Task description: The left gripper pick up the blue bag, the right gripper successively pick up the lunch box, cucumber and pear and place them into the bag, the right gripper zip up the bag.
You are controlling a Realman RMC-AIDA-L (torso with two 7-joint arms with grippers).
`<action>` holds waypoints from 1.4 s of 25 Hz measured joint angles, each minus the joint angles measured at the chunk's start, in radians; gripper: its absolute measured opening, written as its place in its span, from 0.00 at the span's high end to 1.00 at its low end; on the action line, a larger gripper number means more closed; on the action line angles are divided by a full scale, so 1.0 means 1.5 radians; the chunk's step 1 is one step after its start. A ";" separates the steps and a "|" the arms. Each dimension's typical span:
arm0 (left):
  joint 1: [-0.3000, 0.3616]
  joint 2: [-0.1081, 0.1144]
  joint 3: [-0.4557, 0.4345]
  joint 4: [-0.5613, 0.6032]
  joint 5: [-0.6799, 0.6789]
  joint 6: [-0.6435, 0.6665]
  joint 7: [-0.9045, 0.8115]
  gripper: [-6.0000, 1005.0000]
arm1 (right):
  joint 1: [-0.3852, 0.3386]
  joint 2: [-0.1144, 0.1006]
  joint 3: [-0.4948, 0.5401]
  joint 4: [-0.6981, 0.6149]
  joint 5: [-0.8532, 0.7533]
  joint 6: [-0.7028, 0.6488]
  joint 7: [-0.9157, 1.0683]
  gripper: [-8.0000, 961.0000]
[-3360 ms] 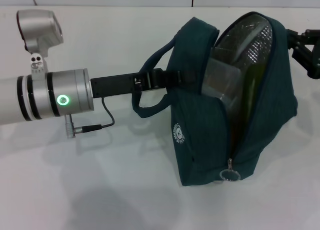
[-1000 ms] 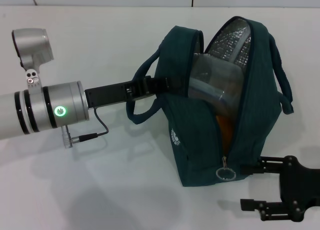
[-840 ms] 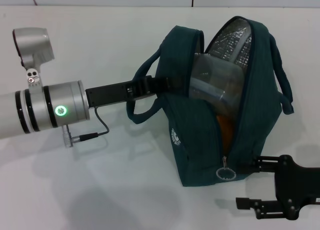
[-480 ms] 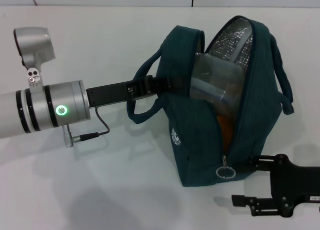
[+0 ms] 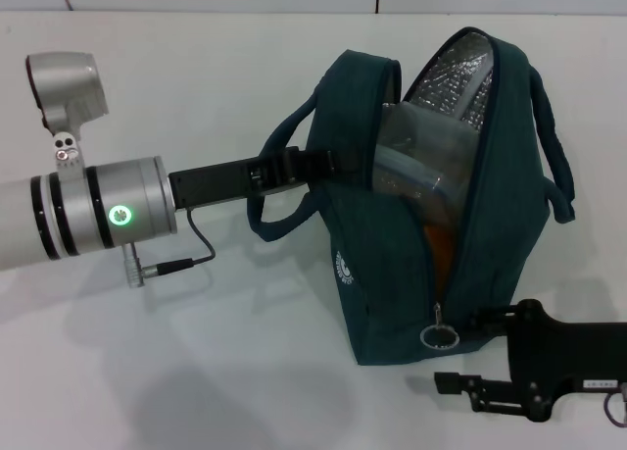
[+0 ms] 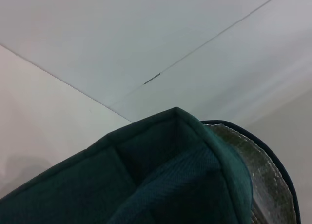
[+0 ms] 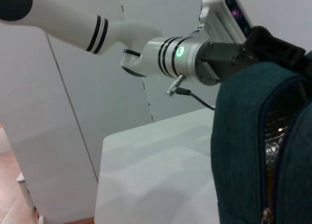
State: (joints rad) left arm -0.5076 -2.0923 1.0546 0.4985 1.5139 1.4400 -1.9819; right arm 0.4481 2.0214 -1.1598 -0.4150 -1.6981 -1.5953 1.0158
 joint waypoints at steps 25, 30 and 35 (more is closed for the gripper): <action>0.007 0.002 -0.003 0.000 -0.004 0.000 0.000 0.93 | -0.018 -0.006 -0.066 -0.020 0.092 0.043 0.004 0.98; 0.012 0.002 -0.003 0.000 -0.007 0.000 0.000 0.93 | -0.066 -0.008 -0.057 -0.088 0.094 -0.001 0.001 0.99; 0.013 0.002 -0.003 0.000 -0.007 0.000 0.000 0.93 | -0.096 -0.009 -0.022 -0.123 0.097 -0.034 -0.018 0.99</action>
State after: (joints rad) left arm -0.4881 -2.0892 1.0508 0.4986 1.5031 1.4404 -1.9819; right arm 0.3047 2.0073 -1.1926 -0.6001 -1.5531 -1.6460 0.9887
